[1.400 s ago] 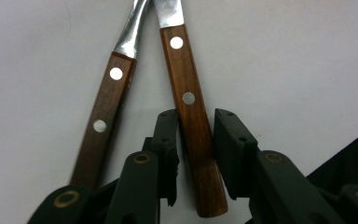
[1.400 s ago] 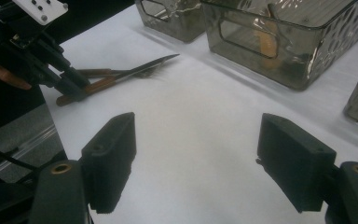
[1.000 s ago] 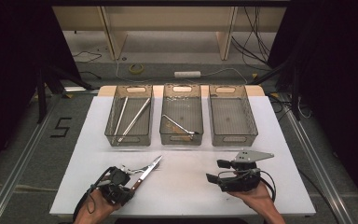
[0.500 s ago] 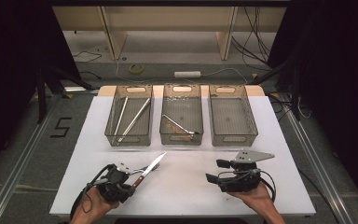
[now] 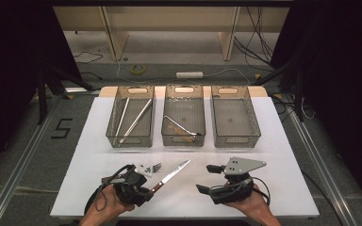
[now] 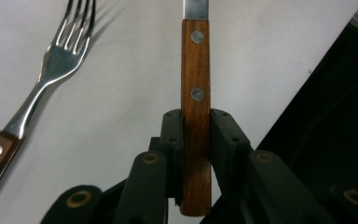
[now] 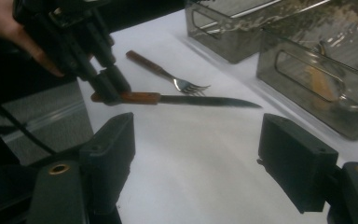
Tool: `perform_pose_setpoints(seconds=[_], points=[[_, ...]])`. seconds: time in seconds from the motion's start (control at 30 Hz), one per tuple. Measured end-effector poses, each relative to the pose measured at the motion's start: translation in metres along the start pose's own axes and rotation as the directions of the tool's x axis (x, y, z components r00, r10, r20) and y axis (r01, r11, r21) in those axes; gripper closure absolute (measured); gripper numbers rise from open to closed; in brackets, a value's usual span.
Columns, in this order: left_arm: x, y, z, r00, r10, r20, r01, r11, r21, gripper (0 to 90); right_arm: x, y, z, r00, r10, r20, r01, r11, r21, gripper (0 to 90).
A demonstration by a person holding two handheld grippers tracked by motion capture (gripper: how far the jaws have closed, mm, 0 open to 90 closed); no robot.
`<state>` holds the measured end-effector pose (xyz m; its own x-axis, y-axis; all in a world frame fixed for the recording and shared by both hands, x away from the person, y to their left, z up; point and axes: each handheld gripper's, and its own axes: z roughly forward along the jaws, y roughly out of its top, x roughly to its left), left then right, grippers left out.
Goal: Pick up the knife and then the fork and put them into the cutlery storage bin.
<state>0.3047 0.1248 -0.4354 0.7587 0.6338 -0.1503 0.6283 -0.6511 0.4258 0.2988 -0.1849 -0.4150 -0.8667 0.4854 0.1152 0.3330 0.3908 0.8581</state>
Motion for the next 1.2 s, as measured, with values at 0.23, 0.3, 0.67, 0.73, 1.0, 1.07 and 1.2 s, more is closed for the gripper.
perform_pose_setpoints(seconds=[0.23, 0.3, 0.67, 0.73, 1.0, 1.07, 1.2], points=[[-0.011, 0.014, 0.005, 0.9982, 0.055, 0.024, -0.055, 0.9984, 0.013, 75.1, 0.016, 0.003, 0.014, 0.9938, -0.111, -0.002, 0.111, 0.9914, 0.069, 28.0], [-0.013, 0.018, 0.005, 0.9971, 0.071, 0.026, -0.071, 0.9973, 0.015, 75.1, 0.018, 0.004, 0.017, 0.9913, -0.132, -0.001, 0.132, 0.9877, 0.085, 28.0], [-0.025, 0.039, 0.008, 0.9862, 0.151, 0.069, -0.155, 0.9859, 0.062, 75.1, 0.03, 0.003, 0.03, 0.9649, -0.263, -0.003, 0.26, 0.9521, 0.161, 28.5], [-0.027, 0.043, 0.008, 0.9835, 0.166, 0.072, -0.171, 0.9829, 0.068, 75.1, 0.032, 0.003, 0.033, 0.9575, -0.288, -0.001, 0.284, 0.9428, 0.174, 28.8], [-0.037, 0.051, 0.011, 0.9751, 0.195, 0.106, -0.205, 0.9741, 0.095, 75.1, 0.041, 0.001, 0.043, 0.9289, -0.37, -0.004, 0.363, 0.9086, 0.206, 31.8], [-0.038, 0.053, 0.012, 0.9729, 0.203, 0.11, -0.214, 0.9718, 0.098, 75.0, 0.043, -0.001, 0.047, 0.9127, -0.409, -0.001, 0.399, 0.8898, 0.222, 34.1], [-0.039, 0.053, 0.013, 0.9706, 0.206, 0.124, -0.219, 0.9699, 0.106, 75.0, 0.046, -0.003, 0.05, 0.8993, -0.437, -0.005, 0.426, 0.8735, 0.236, 35.2]])
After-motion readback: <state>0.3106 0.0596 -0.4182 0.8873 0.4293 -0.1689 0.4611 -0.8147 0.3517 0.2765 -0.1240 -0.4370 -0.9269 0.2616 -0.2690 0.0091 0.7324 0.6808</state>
